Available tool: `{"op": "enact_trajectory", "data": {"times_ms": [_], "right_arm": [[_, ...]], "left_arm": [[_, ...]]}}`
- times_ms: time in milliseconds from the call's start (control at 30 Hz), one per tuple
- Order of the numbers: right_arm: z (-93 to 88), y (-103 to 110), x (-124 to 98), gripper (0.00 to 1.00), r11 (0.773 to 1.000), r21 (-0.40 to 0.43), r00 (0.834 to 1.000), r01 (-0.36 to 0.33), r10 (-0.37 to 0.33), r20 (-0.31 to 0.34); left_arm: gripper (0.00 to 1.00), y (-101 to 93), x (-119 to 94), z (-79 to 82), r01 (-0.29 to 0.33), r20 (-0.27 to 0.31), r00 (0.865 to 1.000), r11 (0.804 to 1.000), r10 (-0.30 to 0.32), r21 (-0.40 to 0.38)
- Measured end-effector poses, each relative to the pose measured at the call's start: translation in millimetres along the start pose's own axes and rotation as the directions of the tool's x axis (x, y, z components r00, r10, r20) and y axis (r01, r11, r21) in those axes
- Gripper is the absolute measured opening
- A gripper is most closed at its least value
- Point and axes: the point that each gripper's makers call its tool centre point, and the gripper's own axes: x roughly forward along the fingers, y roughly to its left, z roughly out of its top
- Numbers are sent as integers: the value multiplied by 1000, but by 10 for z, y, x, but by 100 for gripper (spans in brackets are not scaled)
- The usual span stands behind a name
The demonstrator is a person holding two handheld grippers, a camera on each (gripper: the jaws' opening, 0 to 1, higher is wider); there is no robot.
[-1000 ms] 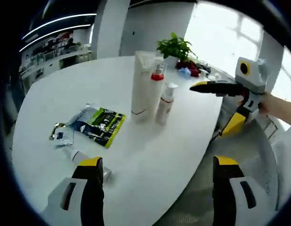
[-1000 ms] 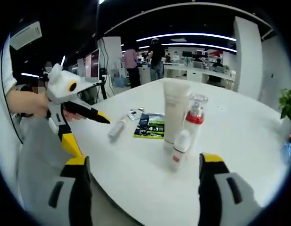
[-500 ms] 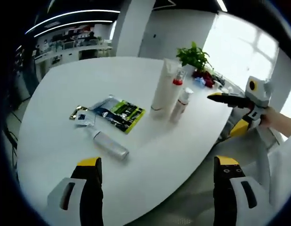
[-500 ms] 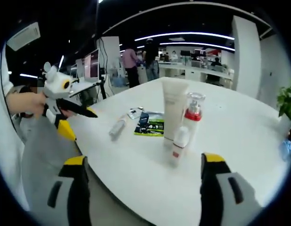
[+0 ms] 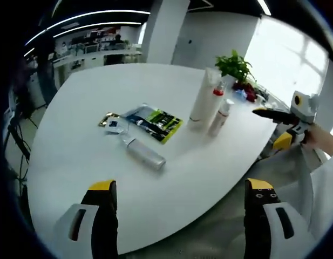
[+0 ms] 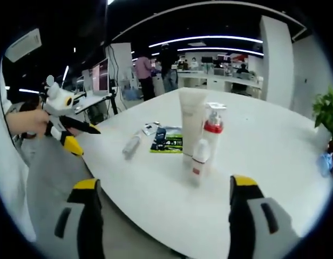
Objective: Arrange the skincare products in the storage area until every visible bottle or jar stands upright without overlapping.
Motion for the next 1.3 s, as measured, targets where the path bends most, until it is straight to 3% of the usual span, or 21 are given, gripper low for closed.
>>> {"op": "enact_trajectory", "data": {"times_ms": [733,1000,1300], "right_arm": [[-74,-23,30,98,1000,24,1000,1,-1,-13],[-98,-78,52,97,999,35,1000,4,-4,-17],[-162,-154,92,97,998,61,1000,10,-9,-22]], "left_arm": [[94,72,104,-45,-50,-67,997,997,46,-62],[93,96,295,-26,-49,-114,993,998,44,-43],[84,196,494,-2,-72,-213,975,996,59,-52]]}}
